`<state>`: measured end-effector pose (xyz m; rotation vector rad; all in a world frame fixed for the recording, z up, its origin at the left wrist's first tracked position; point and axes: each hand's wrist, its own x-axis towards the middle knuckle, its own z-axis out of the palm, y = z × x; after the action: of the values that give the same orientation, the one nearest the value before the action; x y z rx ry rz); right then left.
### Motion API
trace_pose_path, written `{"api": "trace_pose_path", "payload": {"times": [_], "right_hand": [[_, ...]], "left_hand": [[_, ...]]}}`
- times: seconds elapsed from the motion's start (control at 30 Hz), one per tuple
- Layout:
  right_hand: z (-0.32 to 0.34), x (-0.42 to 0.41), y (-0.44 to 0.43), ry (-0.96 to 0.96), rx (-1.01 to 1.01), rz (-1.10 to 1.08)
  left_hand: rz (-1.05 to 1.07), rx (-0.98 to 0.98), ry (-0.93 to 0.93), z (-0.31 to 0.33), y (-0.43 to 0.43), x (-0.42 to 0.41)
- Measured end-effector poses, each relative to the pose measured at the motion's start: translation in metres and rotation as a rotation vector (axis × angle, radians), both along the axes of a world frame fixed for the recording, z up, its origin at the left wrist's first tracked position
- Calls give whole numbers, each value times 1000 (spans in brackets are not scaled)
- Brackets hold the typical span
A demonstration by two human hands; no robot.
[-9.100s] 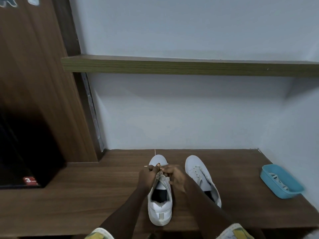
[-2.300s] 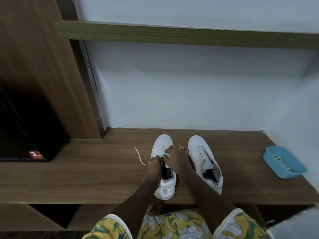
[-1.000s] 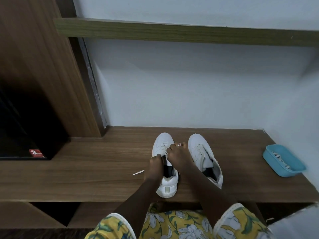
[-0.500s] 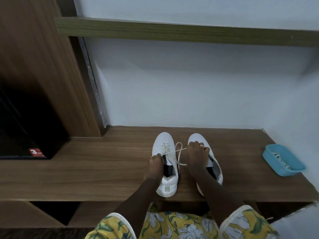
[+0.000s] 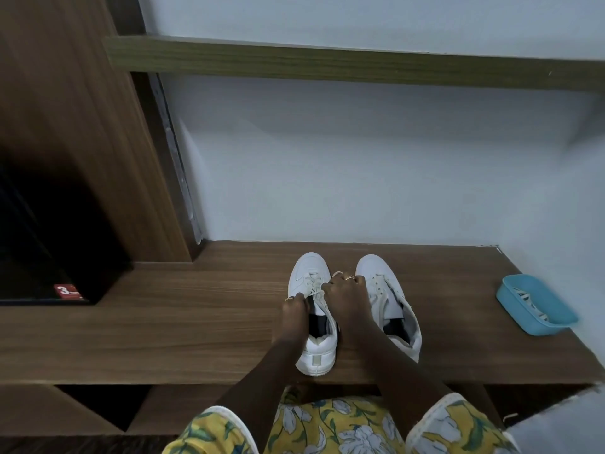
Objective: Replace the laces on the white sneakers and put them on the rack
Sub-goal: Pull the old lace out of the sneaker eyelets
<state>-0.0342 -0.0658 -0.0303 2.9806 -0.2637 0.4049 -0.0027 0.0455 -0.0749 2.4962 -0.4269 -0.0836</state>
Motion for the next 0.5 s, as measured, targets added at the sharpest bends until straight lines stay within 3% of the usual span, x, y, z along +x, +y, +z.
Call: {"api": "trace_pose_path", "payload": {"times": [0.27,0.5], "right_hand": [[-5,1,-9,47,133,-200],[6,-7,-10,-39,289,-409]], "left_hand": [[-5,13,13,2,-1,1],[-9,22,2,3,-1,0]]}}
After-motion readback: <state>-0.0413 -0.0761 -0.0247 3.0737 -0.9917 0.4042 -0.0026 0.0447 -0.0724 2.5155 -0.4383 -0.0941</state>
